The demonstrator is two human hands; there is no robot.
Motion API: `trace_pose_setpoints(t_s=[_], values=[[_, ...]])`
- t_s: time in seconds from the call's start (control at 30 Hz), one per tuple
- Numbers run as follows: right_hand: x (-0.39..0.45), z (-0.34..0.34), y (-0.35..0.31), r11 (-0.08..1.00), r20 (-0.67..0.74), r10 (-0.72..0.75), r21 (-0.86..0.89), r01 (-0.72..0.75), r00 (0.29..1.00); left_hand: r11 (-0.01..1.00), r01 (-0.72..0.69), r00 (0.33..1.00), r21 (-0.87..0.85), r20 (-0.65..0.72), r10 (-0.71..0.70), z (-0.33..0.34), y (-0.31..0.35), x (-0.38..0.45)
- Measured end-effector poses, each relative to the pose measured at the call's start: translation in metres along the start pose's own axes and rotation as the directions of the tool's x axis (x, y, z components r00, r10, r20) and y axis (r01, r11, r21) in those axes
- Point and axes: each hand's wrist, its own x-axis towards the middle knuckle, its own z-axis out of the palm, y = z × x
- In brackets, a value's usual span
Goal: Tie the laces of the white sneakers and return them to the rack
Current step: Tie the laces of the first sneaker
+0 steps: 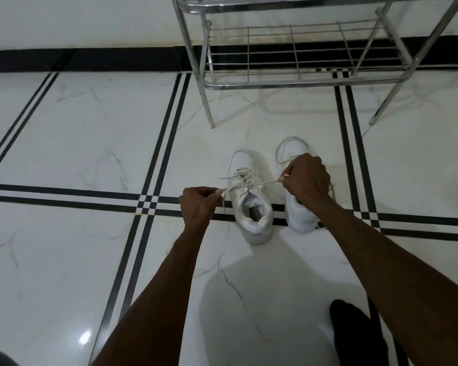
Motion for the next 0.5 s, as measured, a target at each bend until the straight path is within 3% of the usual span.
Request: trace_pose_setpoints(t_s=[0.17, 0.3, 0.4, 0.5], values=[[-0.001, -0.001, 0.004, 0.998, 0.02, -0.052, 0.045, 0.052, 0.998, 0.973, 0.099, 0.995, -0.209, 0.012, -0.098, 0.004, -0.001, 0.001], [0.001, -0.012, -0.004, 0.958, 0.082, -0.125, 0.269, 0.098, 0.989, 0.898, 0.129, 0.989, -0.42, 0.123, -0.085, -0.001, -0.002, 0.002], [0.001, -0.023, -0.006, 0.937, 0.118, -0.106, 0.343, 0.06, 0.987, 0.9, 0.107, 0.993, -0.422, 0.096, -0.073, 0.0, -0.005, 0.003], [0.003, -0.022, 0.002, 0.971, 0.098, -0.076, 0.232, 0.051, 0.992, 0.961, 0.039, 0.999, -0.275, 0.013, -0.037, -0.003, -0.008, 0.002]])
